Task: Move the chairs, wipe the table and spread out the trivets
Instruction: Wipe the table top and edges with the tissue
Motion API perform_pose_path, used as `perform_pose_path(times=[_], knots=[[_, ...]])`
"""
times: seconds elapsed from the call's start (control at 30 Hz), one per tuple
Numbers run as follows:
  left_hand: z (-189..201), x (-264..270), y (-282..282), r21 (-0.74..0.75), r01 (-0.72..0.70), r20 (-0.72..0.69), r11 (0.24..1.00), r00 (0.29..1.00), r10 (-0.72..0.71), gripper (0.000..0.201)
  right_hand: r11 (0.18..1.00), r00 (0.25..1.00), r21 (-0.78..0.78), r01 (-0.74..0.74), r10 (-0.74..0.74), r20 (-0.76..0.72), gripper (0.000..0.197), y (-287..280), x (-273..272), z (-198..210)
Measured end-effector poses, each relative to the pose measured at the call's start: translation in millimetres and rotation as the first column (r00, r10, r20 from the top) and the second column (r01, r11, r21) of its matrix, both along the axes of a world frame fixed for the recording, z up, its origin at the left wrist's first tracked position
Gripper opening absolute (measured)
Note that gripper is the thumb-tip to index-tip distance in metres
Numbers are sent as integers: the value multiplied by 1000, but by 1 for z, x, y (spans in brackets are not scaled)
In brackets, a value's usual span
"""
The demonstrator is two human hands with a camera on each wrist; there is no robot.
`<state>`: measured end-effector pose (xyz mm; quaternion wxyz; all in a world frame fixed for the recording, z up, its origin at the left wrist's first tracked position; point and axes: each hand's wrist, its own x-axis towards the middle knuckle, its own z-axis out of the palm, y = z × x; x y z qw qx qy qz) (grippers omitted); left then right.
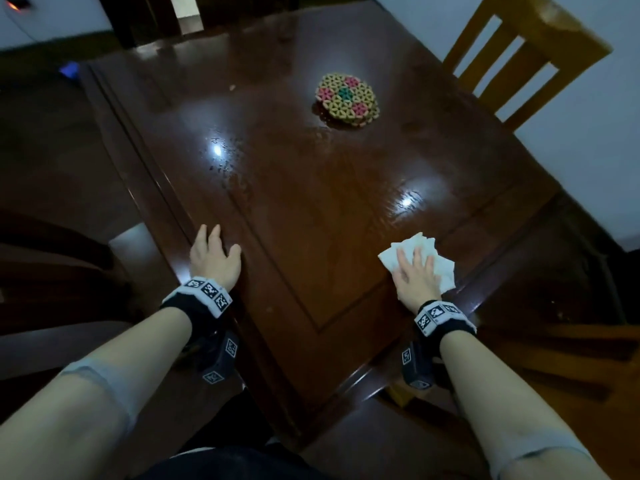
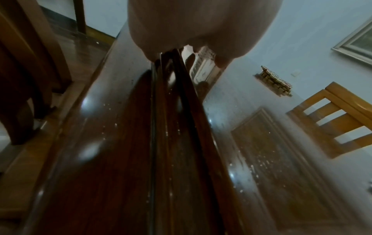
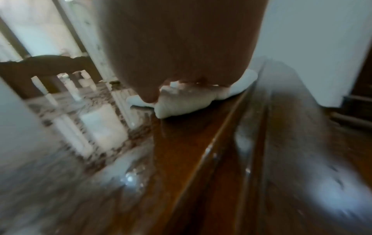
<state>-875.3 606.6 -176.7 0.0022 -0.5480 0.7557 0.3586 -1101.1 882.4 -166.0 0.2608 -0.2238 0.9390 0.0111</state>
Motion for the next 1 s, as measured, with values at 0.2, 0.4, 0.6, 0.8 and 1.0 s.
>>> perform_pose_path(times=[0.2, 0.4, 0.6, 0.8, 1.0], knots=[[-2, -6, 5, 6, -20, -8, 1000, 1000, 20, 59, 954, 957, -87, -288, 283, -58, 51, -49, 24, -2], [6, 4, 9, 61, -91, -188, 994, 977, 101, 58, 690, 886, -634, -349, 462, 15, 47, -53, 111, -11], [16, 31, 34, 62, -128, -290, 990, 947, 141, 56, 620, 787, -675, -401, 609, 92, 43, -22, 185, -8], [18, 74, 80, 70, -113, -294, 991, 947, 129, 56, 665, 751, -626, -408, 634, 184, 36, 16, 228, 5], [30, 117, 120, 140, -67, -321, 988, 941, 109, 55, 803, 776, -514, -302, 520, 356, 30, 56, 257, 24]])
